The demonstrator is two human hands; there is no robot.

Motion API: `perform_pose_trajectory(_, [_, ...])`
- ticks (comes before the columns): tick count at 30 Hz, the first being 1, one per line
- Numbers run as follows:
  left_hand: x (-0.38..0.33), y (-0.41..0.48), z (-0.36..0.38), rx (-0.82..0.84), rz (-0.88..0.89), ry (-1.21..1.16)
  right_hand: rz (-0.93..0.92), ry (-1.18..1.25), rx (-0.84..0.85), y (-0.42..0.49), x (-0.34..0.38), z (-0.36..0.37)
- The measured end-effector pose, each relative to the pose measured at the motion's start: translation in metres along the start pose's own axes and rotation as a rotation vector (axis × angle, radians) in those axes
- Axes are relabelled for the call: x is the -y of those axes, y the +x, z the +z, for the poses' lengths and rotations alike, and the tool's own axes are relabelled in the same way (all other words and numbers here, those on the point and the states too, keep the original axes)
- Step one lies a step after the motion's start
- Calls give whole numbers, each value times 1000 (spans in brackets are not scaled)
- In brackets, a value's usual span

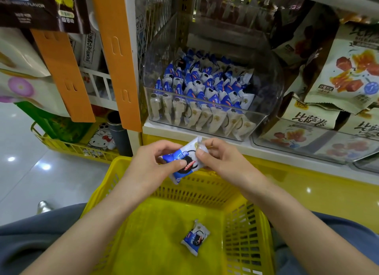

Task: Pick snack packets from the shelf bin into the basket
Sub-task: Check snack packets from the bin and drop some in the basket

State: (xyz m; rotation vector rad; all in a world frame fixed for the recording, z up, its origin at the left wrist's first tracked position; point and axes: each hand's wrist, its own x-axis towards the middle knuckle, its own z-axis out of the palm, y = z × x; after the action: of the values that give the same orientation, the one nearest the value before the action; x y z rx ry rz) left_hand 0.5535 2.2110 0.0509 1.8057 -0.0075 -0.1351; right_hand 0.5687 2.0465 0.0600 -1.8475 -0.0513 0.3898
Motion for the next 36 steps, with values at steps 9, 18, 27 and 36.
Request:
perform_pose_trajectory(9, [1, 2, -1, -37, -155, -165, 101, 188, -59, -2, 2, 7])
perform_pose_trajectory(18, [1, 6, -2, -144, -116, -244, 95, 92, 89, -4, 0, 7])
perform_pose_trajectory(27, [4, 6, 1, -148, -36, -244, 99, 84, 187, -2, -3, -2])
perform_pose_trajectory(36, [0, 6, 0, -109, 195, 65, -126, -340, 54, -3, -8, 10])
